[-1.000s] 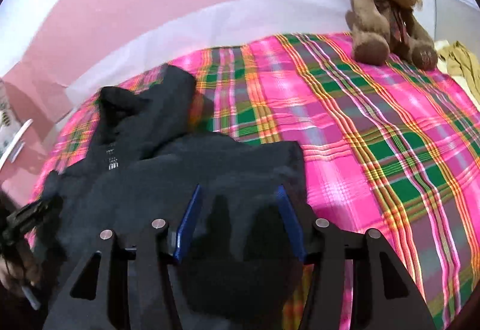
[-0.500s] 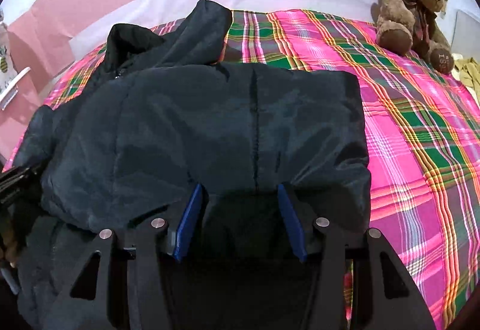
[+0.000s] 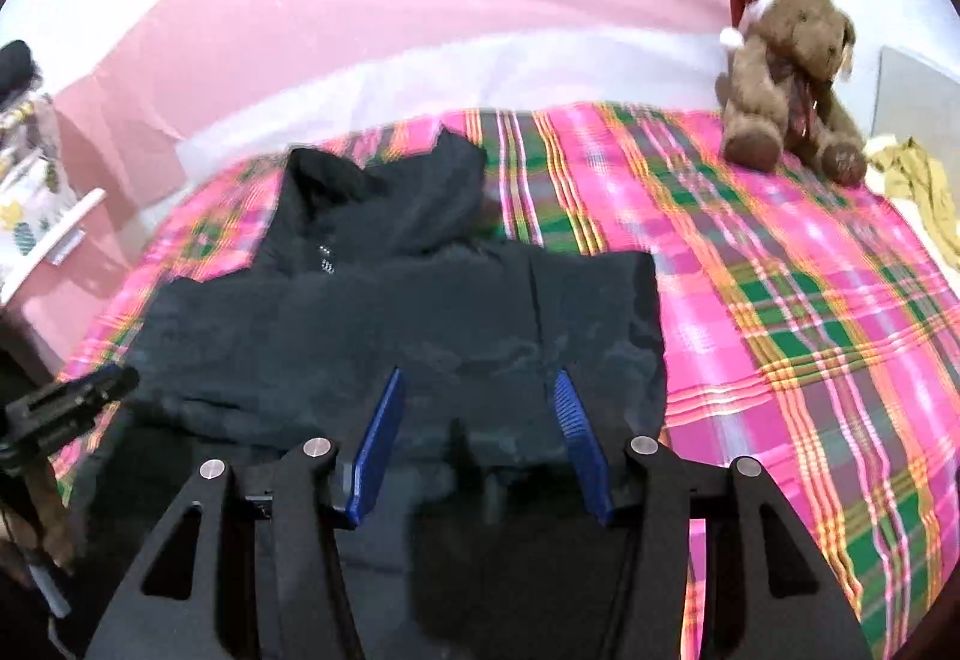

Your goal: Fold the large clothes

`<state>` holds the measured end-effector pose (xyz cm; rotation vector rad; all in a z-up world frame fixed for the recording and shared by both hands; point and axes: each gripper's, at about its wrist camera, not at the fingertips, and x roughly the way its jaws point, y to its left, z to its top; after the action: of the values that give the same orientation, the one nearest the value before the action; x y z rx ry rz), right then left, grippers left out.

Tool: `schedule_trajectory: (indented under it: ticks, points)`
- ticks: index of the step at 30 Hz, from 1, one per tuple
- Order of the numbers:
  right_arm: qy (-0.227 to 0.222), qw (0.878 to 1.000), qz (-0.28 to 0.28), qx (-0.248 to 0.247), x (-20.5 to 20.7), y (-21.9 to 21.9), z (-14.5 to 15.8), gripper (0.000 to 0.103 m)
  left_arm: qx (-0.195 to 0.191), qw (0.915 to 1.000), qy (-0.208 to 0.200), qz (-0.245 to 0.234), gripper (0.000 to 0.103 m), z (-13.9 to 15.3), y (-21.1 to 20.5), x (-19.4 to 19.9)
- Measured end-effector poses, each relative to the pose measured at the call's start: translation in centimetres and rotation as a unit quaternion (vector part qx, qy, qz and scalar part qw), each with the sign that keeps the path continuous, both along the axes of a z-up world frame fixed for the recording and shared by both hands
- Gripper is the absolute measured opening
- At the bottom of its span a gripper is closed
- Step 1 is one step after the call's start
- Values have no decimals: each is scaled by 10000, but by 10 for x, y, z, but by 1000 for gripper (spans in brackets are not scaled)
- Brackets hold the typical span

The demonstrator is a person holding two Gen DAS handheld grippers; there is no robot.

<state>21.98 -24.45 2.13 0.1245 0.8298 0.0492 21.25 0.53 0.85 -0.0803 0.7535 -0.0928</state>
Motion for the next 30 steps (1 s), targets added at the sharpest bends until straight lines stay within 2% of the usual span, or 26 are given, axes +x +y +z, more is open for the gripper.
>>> schedule_trajectory:
  ticks: [9,16,24,27,30]
  points:
    - [-739,9972,9,60,-63,29,74,53,-168,9987,-464,-124,37,51,11,-88]
    - [-1005,9945,279,11,-85,52,110,56,-156,9967,-750,-268,37,83,14,-124]
    - [-1141,9921,519,-74,-88,63,134,57,-82,9948,-945,-365,37,114,19,-133]
    - [-1139,9918,584,-52,-76,61,139,62,-89,9944,-973,-411,37,124,21,-125]
    - [-1046,9922,681,-43,-53,60,140,63,-86,9946,-954,-401,37,132,23,-108]
